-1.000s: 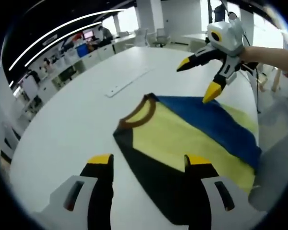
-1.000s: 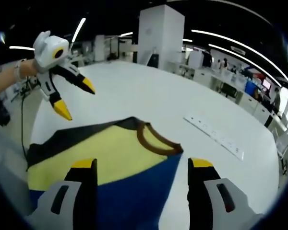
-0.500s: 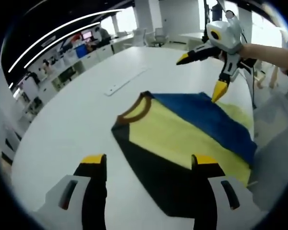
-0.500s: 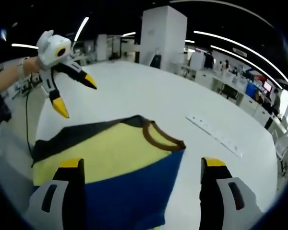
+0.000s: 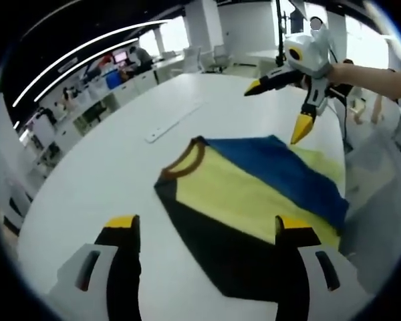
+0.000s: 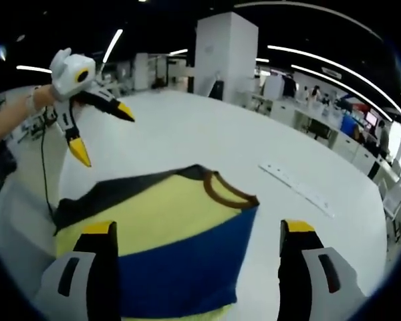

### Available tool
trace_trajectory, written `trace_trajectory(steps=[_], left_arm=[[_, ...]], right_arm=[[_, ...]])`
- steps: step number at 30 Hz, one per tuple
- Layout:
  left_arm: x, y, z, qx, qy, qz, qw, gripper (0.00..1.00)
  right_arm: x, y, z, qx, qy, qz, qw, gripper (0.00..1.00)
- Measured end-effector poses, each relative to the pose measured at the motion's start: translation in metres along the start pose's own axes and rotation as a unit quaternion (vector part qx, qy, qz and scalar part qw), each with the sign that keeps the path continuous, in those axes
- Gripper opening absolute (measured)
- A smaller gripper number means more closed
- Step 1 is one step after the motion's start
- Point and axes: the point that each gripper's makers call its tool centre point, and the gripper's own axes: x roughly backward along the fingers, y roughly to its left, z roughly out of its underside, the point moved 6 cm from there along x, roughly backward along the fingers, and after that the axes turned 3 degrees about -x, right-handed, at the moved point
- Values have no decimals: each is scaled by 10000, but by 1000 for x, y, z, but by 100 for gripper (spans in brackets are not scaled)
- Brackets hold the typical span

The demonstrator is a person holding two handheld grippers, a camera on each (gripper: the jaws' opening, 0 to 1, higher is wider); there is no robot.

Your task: Fold the garment on the visible template until the final outline fits inside the template.

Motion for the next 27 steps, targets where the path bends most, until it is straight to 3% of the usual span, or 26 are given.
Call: trace_trajectory(steps=[12, 16, 27], left_arm=[[13, -13, -6, 103, -97, 65, 9999, 82], [16, -16, -6, 105, -124, 48, 9999, 84], [31, -31, -10, 110, -304, 47, 9995, 88]], right_arm=[[24, 8, -7, -100, -238, 88, 9996, 100], [33, 11, -9, 191, -235, 283, 9991, 100], [48, 34, -7, 445, -91, 228, 9987, 100]])
